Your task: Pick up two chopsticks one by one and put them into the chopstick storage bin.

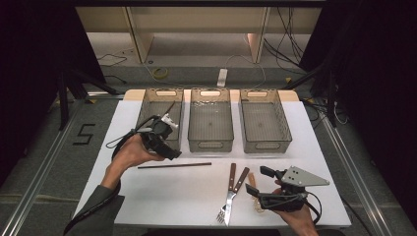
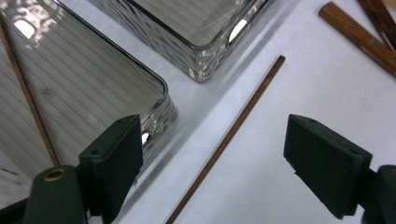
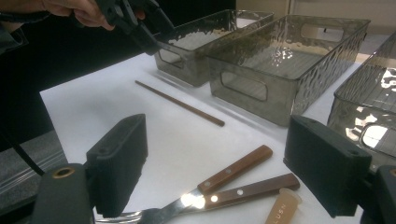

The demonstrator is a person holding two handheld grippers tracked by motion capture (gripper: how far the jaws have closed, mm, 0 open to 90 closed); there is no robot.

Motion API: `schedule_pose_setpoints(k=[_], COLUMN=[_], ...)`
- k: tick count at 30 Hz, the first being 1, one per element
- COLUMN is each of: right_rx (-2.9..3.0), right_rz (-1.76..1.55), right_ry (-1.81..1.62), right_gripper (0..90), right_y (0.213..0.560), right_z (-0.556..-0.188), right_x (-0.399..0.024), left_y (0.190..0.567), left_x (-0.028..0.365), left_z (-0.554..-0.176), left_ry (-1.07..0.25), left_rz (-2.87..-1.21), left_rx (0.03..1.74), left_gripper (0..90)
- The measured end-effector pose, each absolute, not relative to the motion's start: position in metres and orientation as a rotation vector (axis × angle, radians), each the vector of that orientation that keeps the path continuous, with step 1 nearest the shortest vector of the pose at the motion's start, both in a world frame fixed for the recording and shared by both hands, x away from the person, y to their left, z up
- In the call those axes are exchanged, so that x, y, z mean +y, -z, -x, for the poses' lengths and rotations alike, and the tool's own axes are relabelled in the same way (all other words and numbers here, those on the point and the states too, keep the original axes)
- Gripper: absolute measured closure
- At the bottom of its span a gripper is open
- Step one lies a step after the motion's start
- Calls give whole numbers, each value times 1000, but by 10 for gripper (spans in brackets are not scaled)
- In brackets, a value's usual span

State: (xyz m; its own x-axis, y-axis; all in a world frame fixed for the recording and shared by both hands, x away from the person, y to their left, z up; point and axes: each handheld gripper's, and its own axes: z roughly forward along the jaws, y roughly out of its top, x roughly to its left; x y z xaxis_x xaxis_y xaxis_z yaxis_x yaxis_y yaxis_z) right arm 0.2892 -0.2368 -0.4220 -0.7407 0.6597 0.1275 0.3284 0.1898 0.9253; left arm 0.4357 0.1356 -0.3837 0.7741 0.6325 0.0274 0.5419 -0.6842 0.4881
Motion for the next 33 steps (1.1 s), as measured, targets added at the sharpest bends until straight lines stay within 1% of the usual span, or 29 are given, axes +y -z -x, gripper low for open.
schedule_pose_setpoints(k=[7,10,16,20,22,25,29,33], right_rx=[2171,2173,2171,2174,2172,2175,2179,2180], right_rz=[-940,-941,-940,-940,-937,-937,-934,-933], right_ry=[-1569,-1568,-1568,-1568,-1568,-1566,-1562,-1562], right_gripper=[221,221,221,221,222,222,223,224], right_y=[422,422,422,422,422,422,423,423], right_z=[-289,-290,-289,-289,-289,-289,-289,-289], right_x=[-237,-237,-237,-237,-237,-237,-236,-236], left_y=[399,406,416,420,424,430,436,442], left_x=[130,128,128,128,128,128,128,128], left_z=[-439,-440,-442,-444,-444,-446,-448,-451], left_ry=[-208,-206,-171,-158,-142,-156,-105,-92], left_rz=[-2572,-2608,-2655,-2647,-2668,-2697,-2714,-2722], left_rx=[896,906,917,913,911,921,904,909], left_gripper=[196,199,229,304,335,391,458,512])
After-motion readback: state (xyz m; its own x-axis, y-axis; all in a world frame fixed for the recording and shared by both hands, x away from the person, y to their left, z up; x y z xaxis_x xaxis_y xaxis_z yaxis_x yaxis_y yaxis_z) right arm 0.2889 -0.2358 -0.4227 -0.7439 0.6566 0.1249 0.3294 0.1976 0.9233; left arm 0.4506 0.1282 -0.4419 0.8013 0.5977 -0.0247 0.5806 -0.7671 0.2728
